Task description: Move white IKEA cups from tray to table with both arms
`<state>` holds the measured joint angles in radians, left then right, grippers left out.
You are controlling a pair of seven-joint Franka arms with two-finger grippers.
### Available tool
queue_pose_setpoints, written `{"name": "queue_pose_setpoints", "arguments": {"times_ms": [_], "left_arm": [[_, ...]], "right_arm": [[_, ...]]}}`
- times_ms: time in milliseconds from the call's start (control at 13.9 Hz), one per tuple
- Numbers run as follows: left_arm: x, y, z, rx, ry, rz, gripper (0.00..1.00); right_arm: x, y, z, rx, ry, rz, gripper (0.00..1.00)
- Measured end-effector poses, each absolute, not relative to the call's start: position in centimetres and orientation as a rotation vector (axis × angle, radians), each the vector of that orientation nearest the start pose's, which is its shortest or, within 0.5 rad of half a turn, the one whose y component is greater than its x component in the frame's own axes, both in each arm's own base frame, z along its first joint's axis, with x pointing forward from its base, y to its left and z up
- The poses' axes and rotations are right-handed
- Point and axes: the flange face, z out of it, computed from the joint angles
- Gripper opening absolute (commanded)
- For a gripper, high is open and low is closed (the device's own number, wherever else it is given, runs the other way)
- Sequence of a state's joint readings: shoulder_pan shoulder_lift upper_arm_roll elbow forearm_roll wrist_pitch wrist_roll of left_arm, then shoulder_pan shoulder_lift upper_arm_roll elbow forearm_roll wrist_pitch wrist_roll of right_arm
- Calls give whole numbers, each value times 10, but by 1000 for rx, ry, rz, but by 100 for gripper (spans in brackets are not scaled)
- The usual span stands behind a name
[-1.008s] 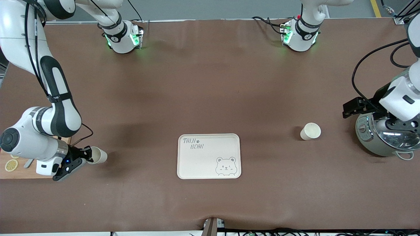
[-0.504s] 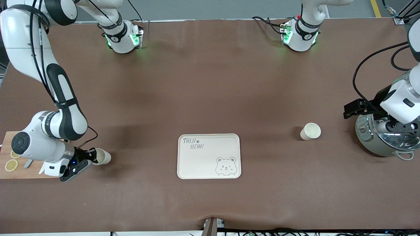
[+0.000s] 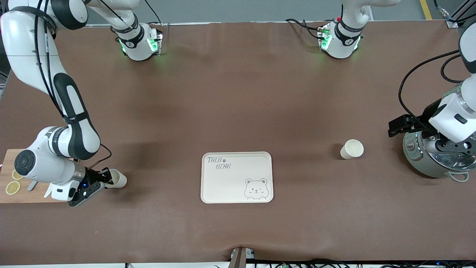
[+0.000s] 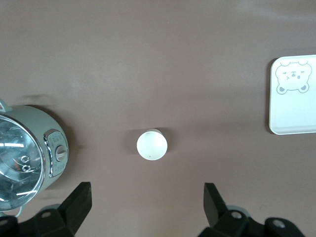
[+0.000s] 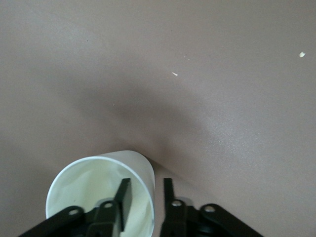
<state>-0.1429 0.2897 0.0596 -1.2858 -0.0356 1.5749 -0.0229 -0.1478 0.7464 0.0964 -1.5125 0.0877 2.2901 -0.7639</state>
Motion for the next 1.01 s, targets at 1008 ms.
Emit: {"name": "queue_pose_setpoints", "arguments": {"times_ms": [1008], "left_arm": [[646,-20,586,-3143,275,-64,100]], "right_arm": [[673,-42,534,-2866,-672,186,100]]}}
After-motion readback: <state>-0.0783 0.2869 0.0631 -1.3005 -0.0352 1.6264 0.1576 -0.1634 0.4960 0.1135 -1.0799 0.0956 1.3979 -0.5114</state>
